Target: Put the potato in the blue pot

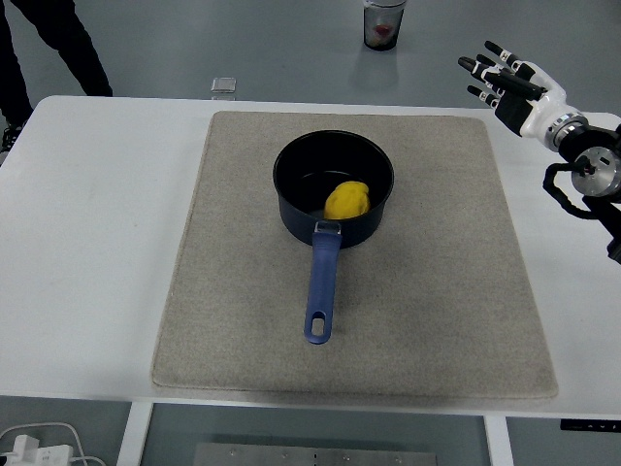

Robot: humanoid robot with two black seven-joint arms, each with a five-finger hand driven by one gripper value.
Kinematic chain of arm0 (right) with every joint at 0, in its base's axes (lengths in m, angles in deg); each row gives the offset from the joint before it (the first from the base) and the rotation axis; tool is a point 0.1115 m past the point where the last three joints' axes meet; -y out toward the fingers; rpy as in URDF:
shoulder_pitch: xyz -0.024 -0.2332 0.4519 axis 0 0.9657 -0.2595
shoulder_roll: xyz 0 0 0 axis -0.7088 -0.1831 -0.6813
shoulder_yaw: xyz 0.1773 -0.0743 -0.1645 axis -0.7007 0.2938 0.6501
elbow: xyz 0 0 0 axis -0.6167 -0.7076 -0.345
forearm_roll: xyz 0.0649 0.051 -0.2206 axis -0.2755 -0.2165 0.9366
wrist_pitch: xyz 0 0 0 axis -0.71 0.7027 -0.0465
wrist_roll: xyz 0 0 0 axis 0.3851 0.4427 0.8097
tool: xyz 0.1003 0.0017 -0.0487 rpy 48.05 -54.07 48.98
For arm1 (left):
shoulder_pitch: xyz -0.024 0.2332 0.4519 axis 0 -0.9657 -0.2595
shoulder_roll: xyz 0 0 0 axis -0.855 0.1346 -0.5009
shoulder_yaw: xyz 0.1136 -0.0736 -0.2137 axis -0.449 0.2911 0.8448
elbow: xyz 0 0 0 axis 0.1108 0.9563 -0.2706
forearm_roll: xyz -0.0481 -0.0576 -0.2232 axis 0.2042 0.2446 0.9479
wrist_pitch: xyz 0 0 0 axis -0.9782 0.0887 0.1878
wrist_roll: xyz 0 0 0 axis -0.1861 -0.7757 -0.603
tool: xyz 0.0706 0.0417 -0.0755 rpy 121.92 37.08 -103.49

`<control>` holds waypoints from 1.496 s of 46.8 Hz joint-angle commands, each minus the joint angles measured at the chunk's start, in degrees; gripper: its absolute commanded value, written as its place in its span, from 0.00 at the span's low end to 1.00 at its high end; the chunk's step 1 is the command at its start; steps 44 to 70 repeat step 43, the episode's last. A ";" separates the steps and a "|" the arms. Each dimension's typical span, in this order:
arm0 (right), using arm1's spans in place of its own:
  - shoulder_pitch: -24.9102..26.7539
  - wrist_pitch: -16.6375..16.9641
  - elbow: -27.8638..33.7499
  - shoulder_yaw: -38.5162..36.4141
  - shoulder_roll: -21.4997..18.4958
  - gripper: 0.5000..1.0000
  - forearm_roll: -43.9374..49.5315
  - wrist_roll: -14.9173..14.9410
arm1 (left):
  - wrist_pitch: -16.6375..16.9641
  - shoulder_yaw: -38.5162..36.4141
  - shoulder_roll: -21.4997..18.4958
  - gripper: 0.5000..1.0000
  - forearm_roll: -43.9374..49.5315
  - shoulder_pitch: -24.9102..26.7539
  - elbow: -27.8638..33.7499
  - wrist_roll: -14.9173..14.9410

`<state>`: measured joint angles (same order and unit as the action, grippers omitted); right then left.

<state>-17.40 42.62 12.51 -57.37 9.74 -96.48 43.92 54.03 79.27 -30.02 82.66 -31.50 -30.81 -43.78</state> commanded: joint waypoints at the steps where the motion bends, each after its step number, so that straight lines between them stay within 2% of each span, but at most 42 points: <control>1: 0.04 0.24 0.80 0.01 0.00 0.97 0.00 0.00 | 0.00 0.00 0.00 0.99 0.00 0.00 0.01 0.00; 12: 0.47 0.07 0.98 0.01 -0.09 0.97 0.00 0.09 | 0.00 0.00 0.00 0.99 0.00 0.00 0.01 0.00; 23: 0.74 -0.19 2.65 0.09 -0.62 0.97 1.05 2.02 | 0.00 0.00 0.00 0.99 0.00 0.00 0.01 0.00; 35: 1.09 -0.11 3.35 -0.08 -0.62 0.97 0.88 2.63 | 0.00 0.00 0.00 0.99 0.00 0.00 0.01 0.00; 70: 1.53 -0.02 3.35 -0.87 -0.79 0.97 0.70 2.72 | 0.00 0.00 0.00 0.99 0.00 0.00 0.01 0.00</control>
